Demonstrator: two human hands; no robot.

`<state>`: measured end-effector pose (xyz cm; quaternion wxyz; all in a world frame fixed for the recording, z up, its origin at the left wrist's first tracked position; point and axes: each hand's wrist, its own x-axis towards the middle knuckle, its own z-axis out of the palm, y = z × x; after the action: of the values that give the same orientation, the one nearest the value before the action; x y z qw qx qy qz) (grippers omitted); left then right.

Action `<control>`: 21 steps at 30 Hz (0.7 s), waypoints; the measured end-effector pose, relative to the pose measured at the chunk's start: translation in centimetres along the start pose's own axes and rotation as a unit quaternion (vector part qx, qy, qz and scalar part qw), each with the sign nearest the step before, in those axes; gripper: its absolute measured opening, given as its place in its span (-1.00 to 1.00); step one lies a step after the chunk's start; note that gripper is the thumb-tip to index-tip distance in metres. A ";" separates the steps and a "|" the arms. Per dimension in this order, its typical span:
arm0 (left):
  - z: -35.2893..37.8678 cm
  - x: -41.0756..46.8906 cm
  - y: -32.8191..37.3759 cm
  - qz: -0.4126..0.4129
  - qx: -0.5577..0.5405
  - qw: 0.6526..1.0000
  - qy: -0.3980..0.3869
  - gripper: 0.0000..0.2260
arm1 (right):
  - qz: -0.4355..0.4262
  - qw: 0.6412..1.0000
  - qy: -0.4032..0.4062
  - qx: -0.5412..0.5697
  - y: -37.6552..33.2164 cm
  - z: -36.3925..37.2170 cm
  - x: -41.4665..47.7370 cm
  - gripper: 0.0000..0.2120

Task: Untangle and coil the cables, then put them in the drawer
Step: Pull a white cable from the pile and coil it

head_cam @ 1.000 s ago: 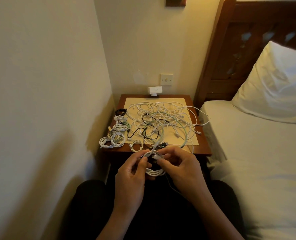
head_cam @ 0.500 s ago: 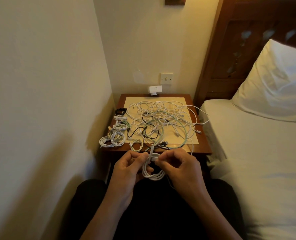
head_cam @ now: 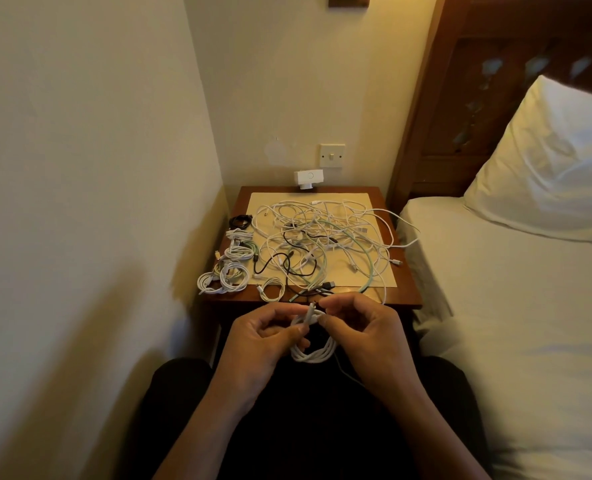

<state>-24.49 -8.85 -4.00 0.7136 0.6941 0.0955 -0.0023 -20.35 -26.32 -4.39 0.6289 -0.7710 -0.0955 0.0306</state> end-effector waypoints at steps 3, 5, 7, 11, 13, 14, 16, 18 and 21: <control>0.3 -0.1 0.1 0.006 -0.019 1.000 -0.013 -0.78 | -0.003 1.000 0.003 -0.002 0.0 -0.2 0.3 -0.88; 0.4 -0.1 0.2 0.004 -0.035 0.999 -0.001 -0.79 | -0.001 1.000 -0.010 0.005 -0.1 -0.4 0.4 -0.87; 0.3 -0.1 0.1 0.006 -0.045 0.999 0.014 -0.80 | 0.026 0.998 -0.031 0.056 -0.2 -0.5 0.5 -0.84; 0.3 0.2 -0.1 0.021 -0.048 0.998 0.032 -0.76 | 0.081 0.992 -0.058 0.081 -0.2 -0.6 0.8 -0.84; 0.3 0.3 -0.2 0.021 -0.038 0.999 0.028 -0.73 | 0.079 0.992 -0.080 0.059 -0.1 -0.5 0.7 -0.84; 0.3 0.3 -0.1 0.022 -0.014 0.999 0.021 -0.75 | 0.066 0.994 -0.080 0.039 0.0 -0.4 0.7 -0.83; 0.2 0.4 -0.2 0.024 0.043 0.999 -0.001 -0.79 | 0.046 0.996 -0.075 -0.012 0.3 -0.4 0.8 -0.82; -0.3 0.7 -0.3 0.022 0.082 0.996 -0.016 -0.81 | 0.047 0.994 -0.092 -0.036 0.4 -0.5 0.9 -0.81; -1.2 1.2 -0.3 0.036 0.166 0.985 -0.020 -0.86 | 0.065 0.991 -0.116 -0.028 0.5 -0.6 1.0 -0.81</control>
<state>-23.50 -7.52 -4.48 0.5898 0.8057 0.0546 -0.0066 -19.24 -26.80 -4.67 0.5887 -0.7840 -0.1179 0.1579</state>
